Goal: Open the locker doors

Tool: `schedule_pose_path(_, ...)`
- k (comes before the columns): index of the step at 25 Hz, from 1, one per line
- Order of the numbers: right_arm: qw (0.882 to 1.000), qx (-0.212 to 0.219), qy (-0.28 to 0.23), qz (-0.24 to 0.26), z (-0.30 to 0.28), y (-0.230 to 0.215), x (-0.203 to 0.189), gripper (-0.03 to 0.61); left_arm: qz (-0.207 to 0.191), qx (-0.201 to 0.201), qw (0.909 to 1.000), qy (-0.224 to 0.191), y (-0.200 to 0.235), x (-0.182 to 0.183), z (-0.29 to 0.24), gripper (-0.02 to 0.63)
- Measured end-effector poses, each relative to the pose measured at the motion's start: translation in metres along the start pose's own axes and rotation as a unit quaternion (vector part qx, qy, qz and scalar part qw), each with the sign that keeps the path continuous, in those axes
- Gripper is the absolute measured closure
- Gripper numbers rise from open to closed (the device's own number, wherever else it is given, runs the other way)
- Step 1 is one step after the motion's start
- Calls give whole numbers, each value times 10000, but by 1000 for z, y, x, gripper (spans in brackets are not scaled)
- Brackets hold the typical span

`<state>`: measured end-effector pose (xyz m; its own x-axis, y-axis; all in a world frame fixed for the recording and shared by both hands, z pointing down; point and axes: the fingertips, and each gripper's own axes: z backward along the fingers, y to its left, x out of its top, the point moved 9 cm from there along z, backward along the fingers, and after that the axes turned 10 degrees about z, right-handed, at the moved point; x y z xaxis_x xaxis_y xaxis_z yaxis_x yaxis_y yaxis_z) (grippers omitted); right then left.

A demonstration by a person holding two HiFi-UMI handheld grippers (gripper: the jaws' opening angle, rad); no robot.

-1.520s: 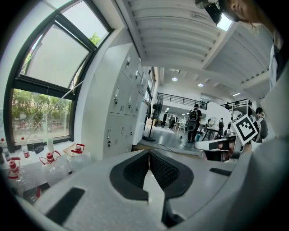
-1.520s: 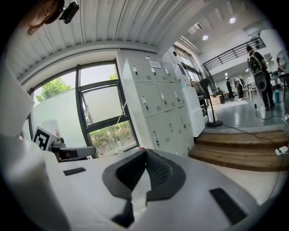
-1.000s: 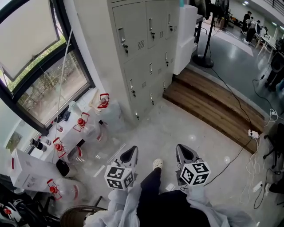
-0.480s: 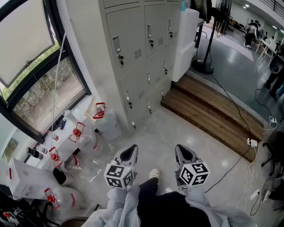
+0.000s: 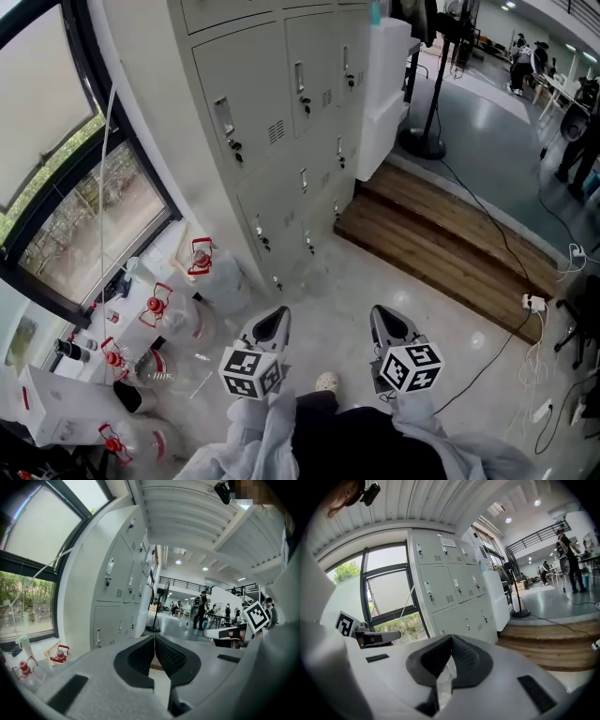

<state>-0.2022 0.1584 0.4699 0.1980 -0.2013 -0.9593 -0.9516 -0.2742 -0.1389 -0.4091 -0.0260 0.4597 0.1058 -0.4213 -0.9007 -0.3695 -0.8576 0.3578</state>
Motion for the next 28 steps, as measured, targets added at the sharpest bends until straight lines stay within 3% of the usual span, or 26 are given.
schedule_pose_path(7, 9997, -168, -188, 6, -32, -23, 14, 577, 15, -61, 10000, -23, 19, 15, -39, 603)
schedule_pose_path(14, 9992, -222, -321, 22, -56, -35, 20, 462, -1, -166, 9999, -29, 36, 25, -69, 603)
schedule_pose_path(28, 9998, -165, -108, -9, -56, -28, 9, 448, 146, -283, 9993, 181, 39, 11, -72, 603)
